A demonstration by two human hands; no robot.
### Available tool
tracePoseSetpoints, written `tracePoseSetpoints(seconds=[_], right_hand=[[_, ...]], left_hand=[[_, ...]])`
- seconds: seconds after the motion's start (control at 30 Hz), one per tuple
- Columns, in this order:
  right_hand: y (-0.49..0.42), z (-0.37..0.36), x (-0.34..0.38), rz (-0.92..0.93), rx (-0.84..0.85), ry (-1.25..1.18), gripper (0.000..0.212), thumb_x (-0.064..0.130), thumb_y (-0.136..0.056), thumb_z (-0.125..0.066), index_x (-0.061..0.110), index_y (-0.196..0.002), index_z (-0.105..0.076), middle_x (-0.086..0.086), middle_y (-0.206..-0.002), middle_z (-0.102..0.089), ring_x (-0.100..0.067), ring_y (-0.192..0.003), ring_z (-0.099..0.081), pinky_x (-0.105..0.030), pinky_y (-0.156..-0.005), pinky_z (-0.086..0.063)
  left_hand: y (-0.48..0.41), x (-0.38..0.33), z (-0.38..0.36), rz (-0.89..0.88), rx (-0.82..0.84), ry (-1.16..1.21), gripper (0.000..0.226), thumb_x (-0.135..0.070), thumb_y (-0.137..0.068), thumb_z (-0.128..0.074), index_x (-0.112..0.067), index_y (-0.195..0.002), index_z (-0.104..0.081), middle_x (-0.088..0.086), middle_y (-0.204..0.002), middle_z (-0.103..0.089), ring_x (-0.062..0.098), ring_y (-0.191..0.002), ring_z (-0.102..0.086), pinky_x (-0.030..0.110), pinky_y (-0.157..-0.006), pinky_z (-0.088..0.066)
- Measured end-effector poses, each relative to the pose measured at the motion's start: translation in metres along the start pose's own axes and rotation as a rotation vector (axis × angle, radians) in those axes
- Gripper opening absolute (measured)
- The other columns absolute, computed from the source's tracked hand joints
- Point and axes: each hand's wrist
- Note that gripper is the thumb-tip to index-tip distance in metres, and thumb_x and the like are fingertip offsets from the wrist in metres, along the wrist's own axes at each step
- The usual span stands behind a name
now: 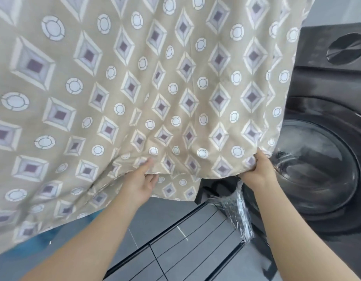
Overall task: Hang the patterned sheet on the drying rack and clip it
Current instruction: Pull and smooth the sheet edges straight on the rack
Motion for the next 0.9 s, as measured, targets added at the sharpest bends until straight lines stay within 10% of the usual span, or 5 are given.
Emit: tracePoseSetpoints(seconds=[0.17,0.27,0.4,0.5,0.9], right_hand=[[0.001,0.01,0.016,0.177,0.113,-0.119,0.073,0.026,-0.061,-0.077,0.014,-0.13,-0.055,-0.012,-0.117,-0.068,-0.029,-0.109,-0.064,-0.047,-0.098,-0.045],[0.0,0.012,0.033,0.196,0.123,-0.11,0.071,0.053,-0.069,-0.059,0.022,-0.132,-0.054,-0.009,-0.129,-0.061,-0.033,-0.119,-0.057,-0.049,-0.103,-0.041],[-0.01,0.018,0.037,0.171,-0.052,-0.022,0.036,0.027,-0.096,-0.047,0.017,-0.129,-0.055,-0.009,-0.121,-0.066,-0.027,-0.109,-0.064,-0.046,-0.088,-0.054],[-0.013,0.023,0.046,0.274,-0.072,-0.027,0.037,0.005,-0.095,-0.043,0.015,-0.129,-0.055,-0.005,-0.103,-0.072,-0.021,-0.093,-0.07,-0.04,-0.075,-0.059],[-0.002,0.037,0.057,0.16,-0.168,0.079,0.032,0.024,-0.093,-0.055,0.012,-0.123,-0.057,-0.007,-0.108,-0.07,-0.02,-0.083,-0.072,-0.035,-0.057,-0.06]], left_hand=[[-0.01,0.011,-0.006,-0.061,-0.155,0.019,0.03,-0.005,-0.083,-0.066,-0.007,-0.112,-0.059,0.003,-0.119,-0.062,0.01,-0.082,-0.061,0.017,-0.054,-0.053],[-0.004,0.019,-0.016,0.02,-0.074,-0.221,0.041,-0.032,-0.076,-0.074,-0.021,-0.112,-0.059,-0.004,-0.116,-0.061,0.011,-0.101,-0.059,0.027,-0.083,-0.049],[0.004,0.027,-0.044,0.105,0.118,-0.296,0.025,-0.027,-0.084,-0.067,-0.018,-0.106,-0.059,0.001,-0.119,-0.059,0.017,-0.111,-0.056,0.036,-0.094,-0.046],[0.002,0.014,-0.062,0.011,-0.017,-0.012,0.006,-0.012,-0.092,-0.056,-0.011,-0.095,-0.06,0.006,-0.092,-0.065,0.018,-0.081,-0.062,0.025,-0.063,-0.058],[0.014,0.021,-0.064,-0.063,-0.056,-0.059,0.013,-0.009,-0.091,-0.057,-0.014,-0.078,-0.058,0.001,-0.078,-0.061,0.007,-0.05,-0.058,0.012,-0.038,-0.044]])
Point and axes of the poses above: each hand's wrist, its own y-axis away from the middle knuckle, its own z-axis out of the back of the hand, x = y × z
